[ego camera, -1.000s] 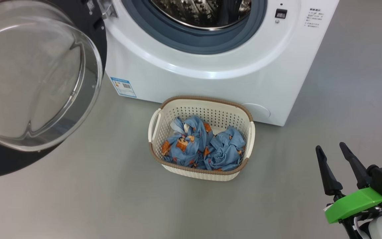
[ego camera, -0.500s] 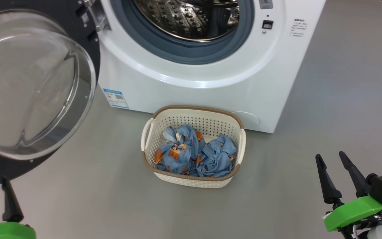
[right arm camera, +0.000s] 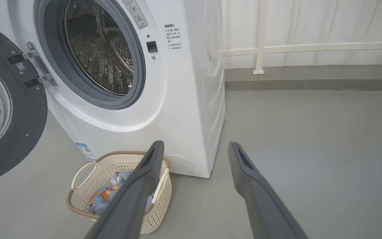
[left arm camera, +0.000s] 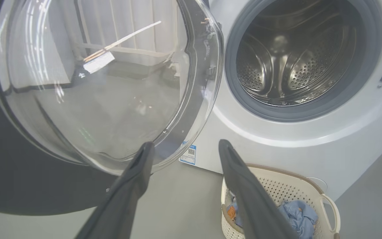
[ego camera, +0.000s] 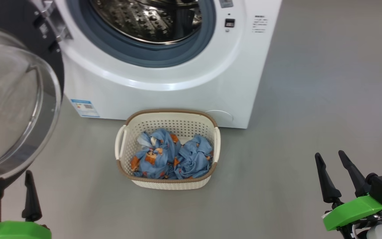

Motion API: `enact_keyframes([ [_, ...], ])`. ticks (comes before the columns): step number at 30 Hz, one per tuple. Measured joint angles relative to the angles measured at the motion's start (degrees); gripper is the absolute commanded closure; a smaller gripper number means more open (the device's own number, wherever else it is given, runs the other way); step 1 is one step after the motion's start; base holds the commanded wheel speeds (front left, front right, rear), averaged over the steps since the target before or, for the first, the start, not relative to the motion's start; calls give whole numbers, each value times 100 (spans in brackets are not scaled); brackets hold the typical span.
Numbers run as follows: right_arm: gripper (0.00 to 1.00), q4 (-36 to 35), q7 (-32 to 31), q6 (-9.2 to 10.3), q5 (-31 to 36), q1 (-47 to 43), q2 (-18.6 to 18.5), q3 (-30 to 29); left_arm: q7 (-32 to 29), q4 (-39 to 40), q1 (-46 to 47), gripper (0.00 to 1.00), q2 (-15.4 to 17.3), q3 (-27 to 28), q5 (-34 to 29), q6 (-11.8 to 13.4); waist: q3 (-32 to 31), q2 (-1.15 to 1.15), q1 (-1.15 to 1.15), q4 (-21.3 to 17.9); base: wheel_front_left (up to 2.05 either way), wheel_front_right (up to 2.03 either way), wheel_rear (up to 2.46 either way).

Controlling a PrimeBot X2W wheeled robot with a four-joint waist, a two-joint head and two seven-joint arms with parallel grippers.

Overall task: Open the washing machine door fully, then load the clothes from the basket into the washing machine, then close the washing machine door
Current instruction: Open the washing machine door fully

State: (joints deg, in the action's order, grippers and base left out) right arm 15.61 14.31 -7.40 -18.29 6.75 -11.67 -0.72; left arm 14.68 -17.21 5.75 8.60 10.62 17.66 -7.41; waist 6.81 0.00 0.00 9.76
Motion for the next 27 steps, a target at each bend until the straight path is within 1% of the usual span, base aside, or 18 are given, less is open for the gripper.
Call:
enact_keyframes([
  [11,0,-21,0,0,0,-2,58,-14,0,77,-135,0,192,-526,77,0,-8,0,0,-575,0,0,0],
  [17,0,-44,0,0,0,-2,69,-15,0,142,-143,0,265,-678,105,0,-24,0,0,-843,0,0,0],
  [23,0,-62,0,0,0,-31,78,-44,0,189,-220,0,319,-946,159,0,-49,0,0,-1048,0,0,0],
  [27,0,-71,0,0,0,-100,85,-57,0,185,-232,0,327,-988,209,0,-55,0,0,-1112,0,0,0],
])
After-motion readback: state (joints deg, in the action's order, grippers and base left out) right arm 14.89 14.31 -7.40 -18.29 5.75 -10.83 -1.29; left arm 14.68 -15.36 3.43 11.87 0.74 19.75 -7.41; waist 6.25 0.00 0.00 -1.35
